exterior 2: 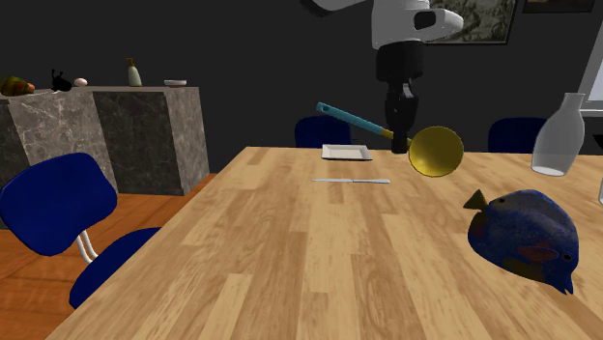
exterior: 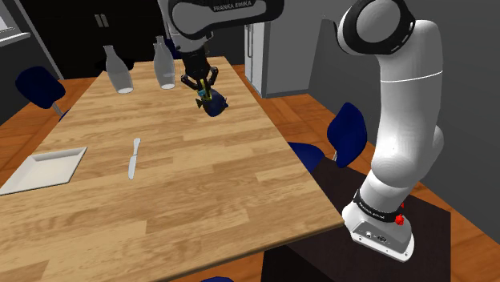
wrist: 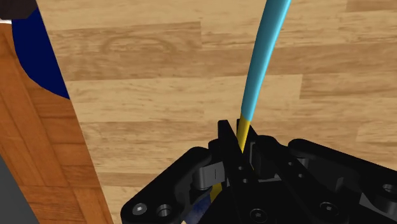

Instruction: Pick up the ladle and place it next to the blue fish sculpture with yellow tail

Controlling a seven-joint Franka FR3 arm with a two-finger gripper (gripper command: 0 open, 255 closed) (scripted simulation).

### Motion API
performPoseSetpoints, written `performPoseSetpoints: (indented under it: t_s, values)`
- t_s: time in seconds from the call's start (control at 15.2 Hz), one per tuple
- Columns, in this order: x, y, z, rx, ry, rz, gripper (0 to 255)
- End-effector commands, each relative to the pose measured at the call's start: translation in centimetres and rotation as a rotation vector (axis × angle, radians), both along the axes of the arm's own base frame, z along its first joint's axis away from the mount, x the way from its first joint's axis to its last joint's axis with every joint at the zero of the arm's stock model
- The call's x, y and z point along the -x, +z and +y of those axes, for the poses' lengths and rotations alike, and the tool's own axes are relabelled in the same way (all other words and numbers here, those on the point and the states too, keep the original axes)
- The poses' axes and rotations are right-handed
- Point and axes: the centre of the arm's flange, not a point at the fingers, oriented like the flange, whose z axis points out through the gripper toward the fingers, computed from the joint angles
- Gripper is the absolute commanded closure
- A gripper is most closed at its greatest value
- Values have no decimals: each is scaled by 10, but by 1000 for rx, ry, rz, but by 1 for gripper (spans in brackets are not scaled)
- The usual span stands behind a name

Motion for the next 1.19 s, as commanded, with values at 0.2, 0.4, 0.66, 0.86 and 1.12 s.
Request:
performPoseSetpoints:
  t_s: [0.2,0.4,0.66,0.86,1.12]
  values:
    - [-1,-25,-1,0,1,0,255]
    - [-1,-41,-1,0,1,0,255]
    - [-1,-62,-1,0,1,0,255]
    - [-1,-78,-1,0,1,0,255]
    - [-1,-99,-1,0,1,0,255]
